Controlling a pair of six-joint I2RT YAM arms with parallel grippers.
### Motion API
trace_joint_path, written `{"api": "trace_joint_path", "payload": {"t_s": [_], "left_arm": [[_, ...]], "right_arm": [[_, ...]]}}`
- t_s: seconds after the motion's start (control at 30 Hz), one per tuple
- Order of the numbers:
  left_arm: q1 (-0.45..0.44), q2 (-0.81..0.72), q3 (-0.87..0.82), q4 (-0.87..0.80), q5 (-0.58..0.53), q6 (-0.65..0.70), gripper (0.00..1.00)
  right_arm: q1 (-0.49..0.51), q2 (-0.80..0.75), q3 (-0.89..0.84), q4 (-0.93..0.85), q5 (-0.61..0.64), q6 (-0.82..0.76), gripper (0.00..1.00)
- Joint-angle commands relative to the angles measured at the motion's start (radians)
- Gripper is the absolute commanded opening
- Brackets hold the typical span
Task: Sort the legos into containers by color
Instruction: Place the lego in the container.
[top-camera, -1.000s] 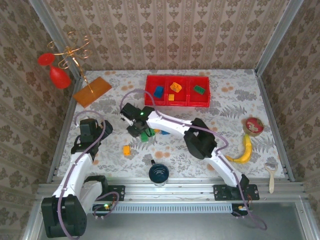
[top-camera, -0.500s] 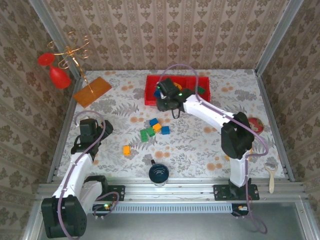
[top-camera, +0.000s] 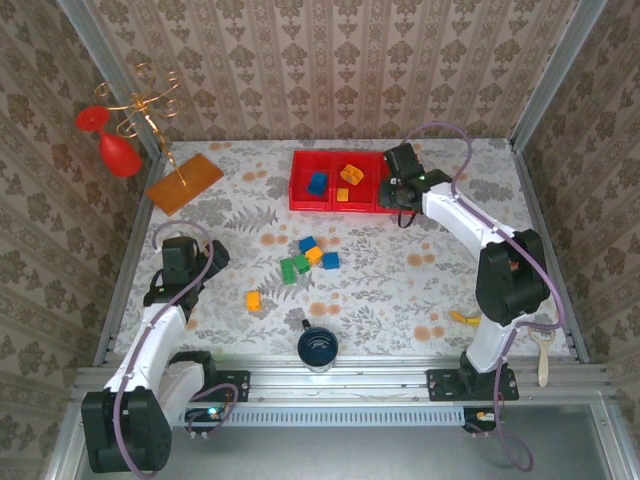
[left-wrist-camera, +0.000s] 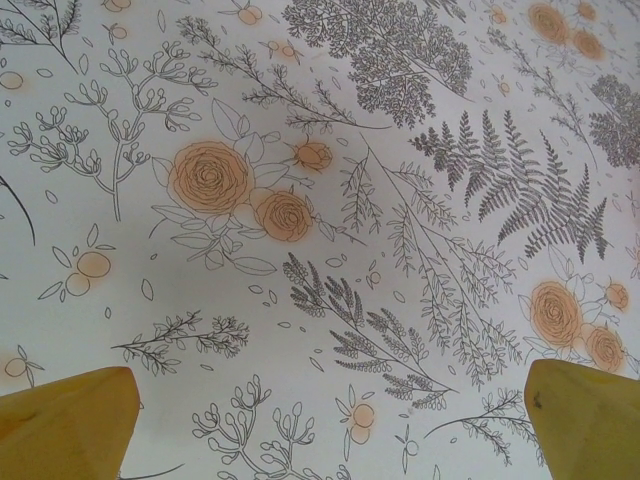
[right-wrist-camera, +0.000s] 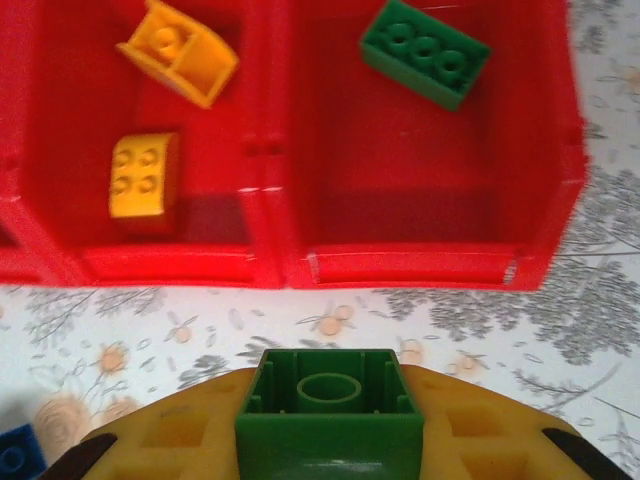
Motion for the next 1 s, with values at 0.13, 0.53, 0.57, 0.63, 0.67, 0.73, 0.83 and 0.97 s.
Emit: {"api": "trace_joint_path", "payload": {"t_s": [0.13,0.53,0.57,0.63,0.67,0.73,0.83,0.97], "left_arm": [[-0.019,0.017,0.007,0.031,0.010,0.002,1.00],[-0.036,0.025,0.017,0.020,0.014,0.002,1.00],[-0.039,0.022,0.016,0.018,0.014,0.002,1.00],[-0.043,0.020,0.016,0.013,0.014,0.000,1.00],[-0.044,0.019,0.016,0.010,0.014,0.000,1.00],[-0.044,0.015,0.016,0.006,0.012,-0.001,1.00],[-0.046,0.016,0.019,0.001,0.012,0.000,1.00],[-0.048,0.016,0.024,0.001,0.011,0.000,1.00]], "right_arm": [[-0.071,-0.019,0.003,-0.031,0.046,0.013,0.13],[-0.100,0.156,0.184,-0.053,0.063,-0.077,0.19],[-0.100,0.175,0.201,-0.059,0.068,-0.081,0.20],[-0.100,0.211,0.240,-0.070,0.070,-0.092,0.21],[-0.101,0.227,0.254,-0.075,0.071,-0.097,0.21],[-0.100,0.254,0.282,-0.084,0.073,-0.106,0.23],[-0.101,0.287,0.310,-0.093,0.080,-0.117,0.27],[-0.101,0.317,0.332,-0.102,0.083,-0.123,0.31]]}}
